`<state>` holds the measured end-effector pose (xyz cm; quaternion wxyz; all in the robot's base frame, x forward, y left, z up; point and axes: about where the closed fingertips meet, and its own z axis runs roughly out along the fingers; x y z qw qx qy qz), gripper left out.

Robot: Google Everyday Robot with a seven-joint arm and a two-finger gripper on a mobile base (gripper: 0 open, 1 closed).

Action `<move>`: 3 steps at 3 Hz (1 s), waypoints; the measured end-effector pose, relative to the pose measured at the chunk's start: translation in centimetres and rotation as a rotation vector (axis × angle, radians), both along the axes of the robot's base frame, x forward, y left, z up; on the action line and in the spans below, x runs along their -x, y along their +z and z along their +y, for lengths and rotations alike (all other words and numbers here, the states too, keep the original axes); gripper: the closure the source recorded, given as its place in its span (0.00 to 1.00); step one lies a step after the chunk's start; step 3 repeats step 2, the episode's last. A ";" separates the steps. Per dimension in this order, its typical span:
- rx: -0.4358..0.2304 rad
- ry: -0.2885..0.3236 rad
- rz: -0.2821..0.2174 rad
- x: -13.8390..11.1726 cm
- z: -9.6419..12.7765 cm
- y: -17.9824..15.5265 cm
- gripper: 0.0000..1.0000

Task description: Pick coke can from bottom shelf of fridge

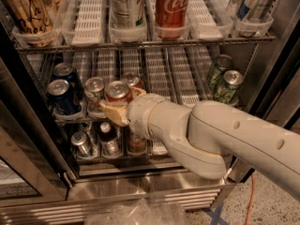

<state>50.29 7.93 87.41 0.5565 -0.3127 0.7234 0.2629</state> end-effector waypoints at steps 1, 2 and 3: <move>0.022 0.041 0.042 3.0 -0.4 -1.6 1.00; 0.022 0.041 0.042 3.0 -0.4 -1.6 1.00; 0.022 0.041 0.042 3.0 -0.4 -1.6 1.00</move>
Offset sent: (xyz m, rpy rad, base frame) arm -0.0491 -0.0179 -0.0301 -0.0319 0.0904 0.0851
